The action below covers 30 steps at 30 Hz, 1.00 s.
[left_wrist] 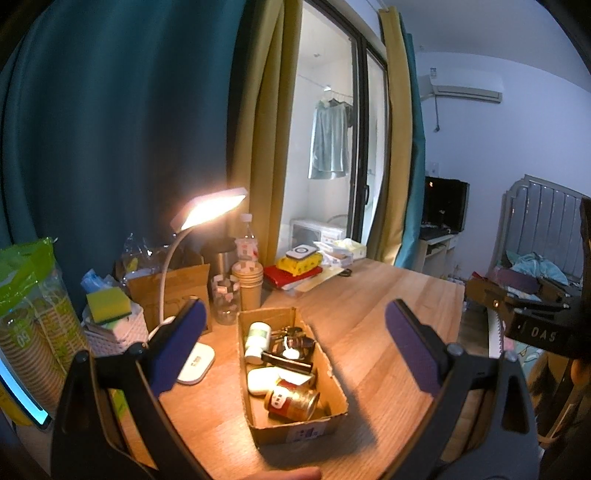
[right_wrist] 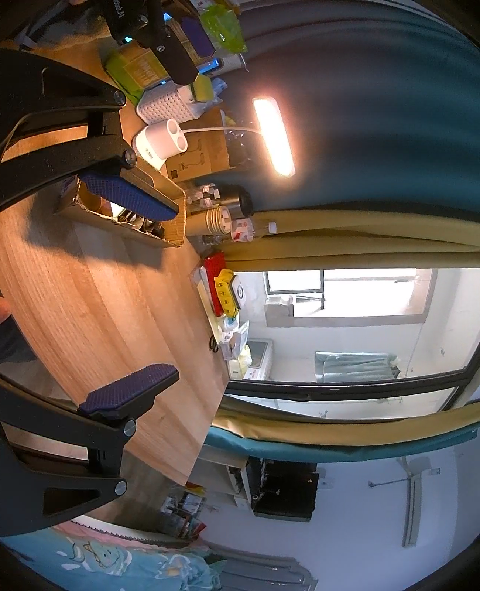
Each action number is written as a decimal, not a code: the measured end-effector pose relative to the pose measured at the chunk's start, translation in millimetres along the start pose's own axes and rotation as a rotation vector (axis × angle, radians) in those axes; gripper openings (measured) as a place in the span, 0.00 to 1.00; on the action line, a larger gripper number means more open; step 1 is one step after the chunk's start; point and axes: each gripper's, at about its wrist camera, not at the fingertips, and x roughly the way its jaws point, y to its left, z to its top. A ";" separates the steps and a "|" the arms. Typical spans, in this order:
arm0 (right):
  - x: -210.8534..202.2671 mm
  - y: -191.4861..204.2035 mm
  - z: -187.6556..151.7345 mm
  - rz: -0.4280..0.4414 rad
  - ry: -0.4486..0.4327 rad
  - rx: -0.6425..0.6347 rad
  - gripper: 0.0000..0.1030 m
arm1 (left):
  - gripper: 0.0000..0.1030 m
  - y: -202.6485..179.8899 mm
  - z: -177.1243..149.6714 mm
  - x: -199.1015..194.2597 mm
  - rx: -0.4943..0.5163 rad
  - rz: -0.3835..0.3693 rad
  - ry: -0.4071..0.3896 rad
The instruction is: Organize rigid objects
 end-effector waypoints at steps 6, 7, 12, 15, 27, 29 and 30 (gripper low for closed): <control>2.6 -1.4 -1.3 -0.001 0.005 0.005 0.80 | 0.96 1.6 -0.9 1.5 -0.004 0.000 0.002; 4.3 -2.4 -1.9 0.000 0.008 0.008 0.80 | 0.96 1.6 -0.9 1.6 -0.004 0.002 0.002; 6.9 -4.0 -4.0 0.002 0.016 0.012 0.80 | 0.96 3.3 -1.2 1.7 -0.004 0.004 -0.001; 6.9 -4.1 -4.0 0.001 0.016 0.011 0.80 | 0.96 4.1 -1.3 2.0 -0.006 0.002 0.003; 7.0 -4.4 -4.5 0.002 0.017 0.012 0.80 | 0.96 4.0 -0.9 1.6 -0.006 0.001 0.003; 6.8 -4.1 -3.8 0.001 0.017 0.013 0.80 | 0.96 4.8 -0.9 1.7 -0.005 -0.001 0.003; 6.8 -4.2 -3.9 0.001 0.018 0.014 0.80 | 0.96 4.7 -1.0 1.8 -0.004 0.000 0.003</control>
